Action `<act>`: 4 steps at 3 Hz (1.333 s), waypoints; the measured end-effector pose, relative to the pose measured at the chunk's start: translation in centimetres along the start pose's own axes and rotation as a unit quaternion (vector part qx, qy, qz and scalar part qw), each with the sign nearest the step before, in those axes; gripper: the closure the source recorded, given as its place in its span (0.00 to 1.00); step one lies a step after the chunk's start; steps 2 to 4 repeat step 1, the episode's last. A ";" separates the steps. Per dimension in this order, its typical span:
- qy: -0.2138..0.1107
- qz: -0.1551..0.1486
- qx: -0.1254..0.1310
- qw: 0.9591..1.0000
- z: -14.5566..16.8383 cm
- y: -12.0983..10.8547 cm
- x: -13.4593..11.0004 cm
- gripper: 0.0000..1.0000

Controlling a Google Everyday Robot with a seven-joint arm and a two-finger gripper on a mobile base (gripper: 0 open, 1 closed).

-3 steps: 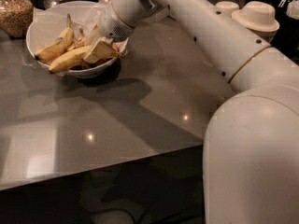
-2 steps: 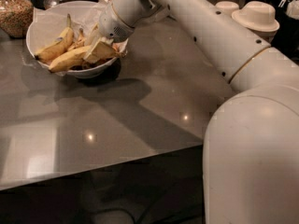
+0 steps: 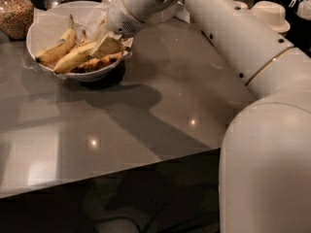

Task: Pick banana from white bowl

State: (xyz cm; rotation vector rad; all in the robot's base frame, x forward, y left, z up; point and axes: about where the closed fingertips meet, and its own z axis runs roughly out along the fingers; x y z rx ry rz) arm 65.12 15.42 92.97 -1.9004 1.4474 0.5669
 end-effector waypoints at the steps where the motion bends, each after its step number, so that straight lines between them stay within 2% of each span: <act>1: -0.013 -0.015 0.018 1.000 -3.0 0.6 -1.1 1.00; 4: -0.013 -0.015 0.018 1.000 -3.0 0.6 -1.1 1.00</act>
Offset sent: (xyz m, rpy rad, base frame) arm 0.0000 0.0000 0.0000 0.0000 0.0000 0.0000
